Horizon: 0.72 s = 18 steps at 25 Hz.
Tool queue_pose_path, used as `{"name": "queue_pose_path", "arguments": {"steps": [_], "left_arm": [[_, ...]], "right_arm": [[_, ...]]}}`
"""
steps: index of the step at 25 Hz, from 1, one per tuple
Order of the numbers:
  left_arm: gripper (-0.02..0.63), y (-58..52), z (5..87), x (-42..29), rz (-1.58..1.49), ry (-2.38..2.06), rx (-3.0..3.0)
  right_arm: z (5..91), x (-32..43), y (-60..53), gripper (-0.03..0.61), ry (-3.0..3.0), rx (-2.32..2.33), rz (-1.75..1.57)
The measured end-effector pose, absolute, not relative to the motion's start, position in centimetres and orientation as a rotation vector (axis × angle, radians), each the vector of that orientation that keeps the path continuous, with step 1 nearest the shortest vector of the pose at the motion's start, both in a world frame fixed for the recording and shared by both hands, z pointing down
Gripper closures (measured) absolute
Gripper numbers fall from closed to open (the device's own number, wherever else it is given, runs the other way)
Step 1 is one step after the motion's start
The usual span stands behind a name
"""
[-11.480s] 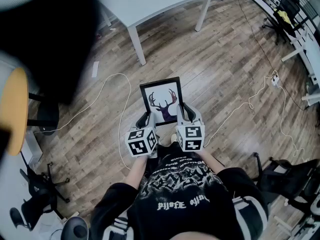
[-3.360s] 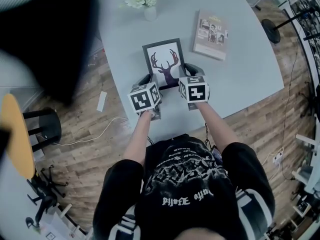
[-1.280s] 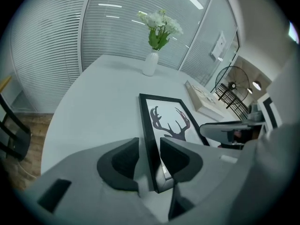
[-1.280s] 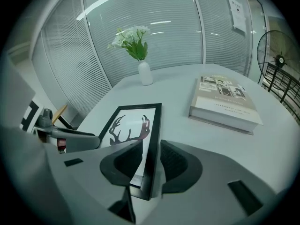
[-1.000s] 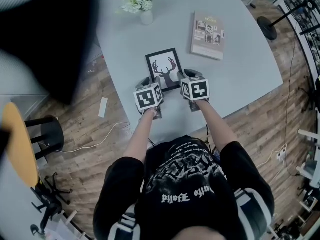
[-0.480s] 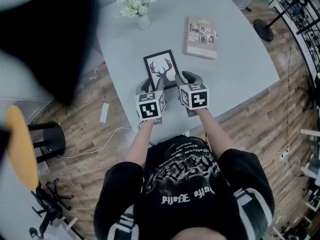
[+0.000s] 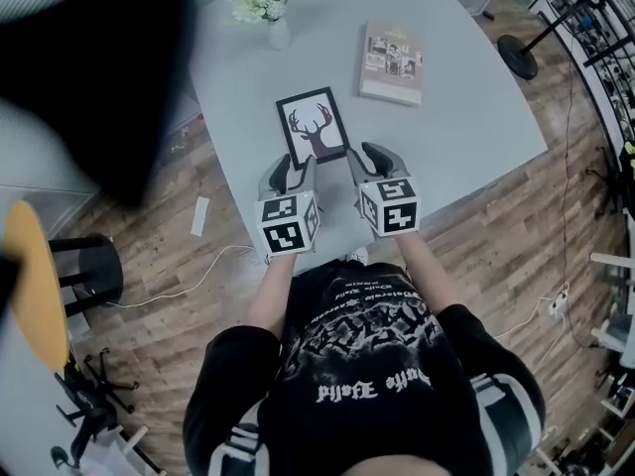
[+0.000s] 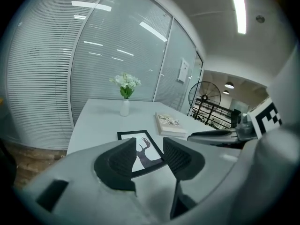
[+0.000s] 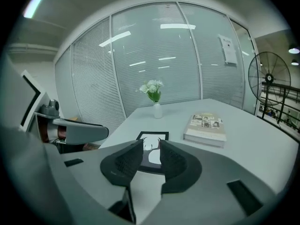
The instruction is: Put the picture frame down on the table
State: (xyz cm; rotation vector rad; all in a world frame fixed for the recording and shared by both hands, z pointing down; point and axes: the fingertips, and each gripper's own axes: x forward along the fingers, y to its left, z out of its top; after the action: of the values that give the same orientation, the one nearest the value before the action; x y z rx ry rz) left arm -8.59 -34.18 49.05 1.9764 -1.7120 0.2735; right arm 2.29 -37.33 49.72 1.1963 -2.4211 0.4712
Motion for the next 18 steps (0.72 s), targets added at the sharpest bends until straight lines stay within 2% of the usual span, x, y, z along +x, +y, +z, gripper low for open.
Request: {"name": "queue_pose_path", "arguments": {"steps": [18], "left_arm": [[0.457, -29.7, 50.2, -6.9, 0.290, -1.708, 1.988]], "right_arm": [[50.3, 3.0, -33.3, 0.474, -2.449, 1.150, 0.400]]}}
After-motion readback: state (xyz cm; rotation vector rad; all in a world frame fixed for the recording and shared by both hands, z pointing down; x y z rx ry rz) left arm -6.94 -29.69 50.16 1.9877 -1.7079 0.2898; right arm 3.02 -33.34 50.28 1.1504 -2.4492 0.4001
